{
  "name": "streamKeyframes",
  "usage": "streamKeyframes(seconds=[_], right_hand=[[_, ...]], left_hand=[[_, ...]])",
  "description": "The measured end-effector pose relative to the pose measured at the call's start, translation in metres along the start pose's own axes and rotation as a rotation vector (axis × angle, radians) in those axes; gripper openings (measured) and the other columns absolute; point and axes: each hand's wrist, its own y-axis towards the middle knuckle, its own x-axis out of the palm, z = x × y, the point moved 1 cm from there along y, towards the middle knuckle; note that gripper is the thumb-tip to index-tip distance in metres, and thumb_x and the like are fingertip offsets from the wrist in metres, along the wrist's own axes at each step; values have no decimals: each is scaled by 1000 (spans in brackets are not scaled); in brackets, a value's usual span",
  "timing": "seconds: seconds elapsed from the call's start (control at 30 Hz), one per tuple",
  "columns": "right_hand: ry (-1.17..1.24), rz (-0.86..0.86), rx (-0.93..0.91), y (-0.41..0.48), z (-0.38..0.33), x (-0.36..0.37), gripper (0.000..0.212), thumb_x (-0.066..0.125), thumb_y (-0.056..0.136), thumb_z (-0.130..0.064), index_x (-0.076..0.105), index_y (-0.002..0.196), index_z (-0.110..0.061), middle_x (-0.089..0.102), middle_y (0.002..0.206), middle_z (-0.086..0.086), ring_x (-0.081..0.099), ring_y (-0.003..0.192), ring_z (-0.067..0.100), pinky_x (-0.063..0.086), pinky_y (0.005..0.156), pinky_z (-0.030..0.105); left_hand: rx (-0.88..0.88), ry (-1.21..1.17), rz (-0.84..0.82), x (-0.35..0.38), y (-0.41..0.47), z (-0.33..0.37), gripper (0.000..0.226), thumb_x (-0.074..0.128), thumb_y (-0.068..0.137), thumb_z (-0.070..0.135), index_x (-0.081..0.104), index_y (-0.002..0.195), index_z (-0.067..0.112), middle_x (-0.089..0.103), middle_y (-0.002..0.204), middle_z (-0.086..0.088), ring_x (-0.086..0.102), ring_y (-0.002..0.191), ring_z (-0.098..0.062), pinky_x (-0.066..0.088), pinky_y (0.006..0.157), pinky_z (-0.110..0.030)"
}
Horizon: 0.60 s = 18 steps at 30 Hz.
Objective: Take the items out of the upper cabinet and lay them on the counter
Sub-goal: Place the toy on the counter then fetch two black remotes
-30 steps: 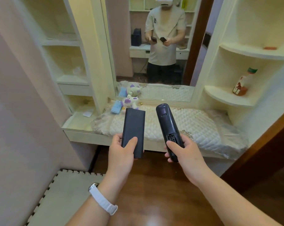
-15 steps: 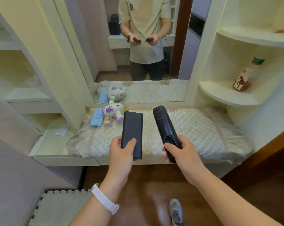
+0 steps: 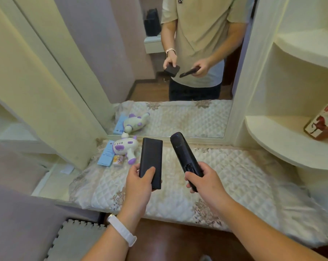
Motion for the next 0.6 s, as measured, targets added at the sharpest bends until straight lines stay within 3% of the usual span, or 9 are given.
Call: streamKeyframes(seconds=[0.17, 0.3, 0.43, 0.6], right_hand=[[21, -34, 53, 39, 11, -3, 15, 64, 88, -7, 61, 101, -15, 64, 84, 13, 61, 64, 18, 54, 59, 30], [11, -43, 129, 68, 27, 2, 16, 64, 88, -6, 61, 101, -14, 63, 81, 14, 61, 62, 19, 54, 58, 31], [0, -37, 206, 99, 44, 14, 18, 64, 88, -6, 60, 103, -16, 64, 83, 15, 61, 63, 19, 54, 60, 32], [-21, 6, 305, 139, 56, 32, 20, 62, 89, -9, 59, 107, -18, 65, 86, 15, 61, 63, 19, 53, 59, 31]], left_hand=[[-54, -12, 73, 11, 31, -8, 14, 63, 93, 15, 55, 105, 14, 66, 100, -13, 70, 83, -34, 61, 66, -45], [-119, 2, 97, 12, 62, -24, 16, 63, 92, 16, 56, 106, 14, 68, 98, -11, 71, 85, -33, 60, 66, -42], [-135, 151, 83, 18, 99, -45, 15, 65, 91, 22, 55, 102, 21, 66, 100, -7, 67, 89, -24, 58, 80, -49], [-176, 220, 43, 25, 151, -71, 19, 63, 92, 24, 55, 108, 15, 64, 99, -5, 64, 86, -17, 52, 65, -31]])
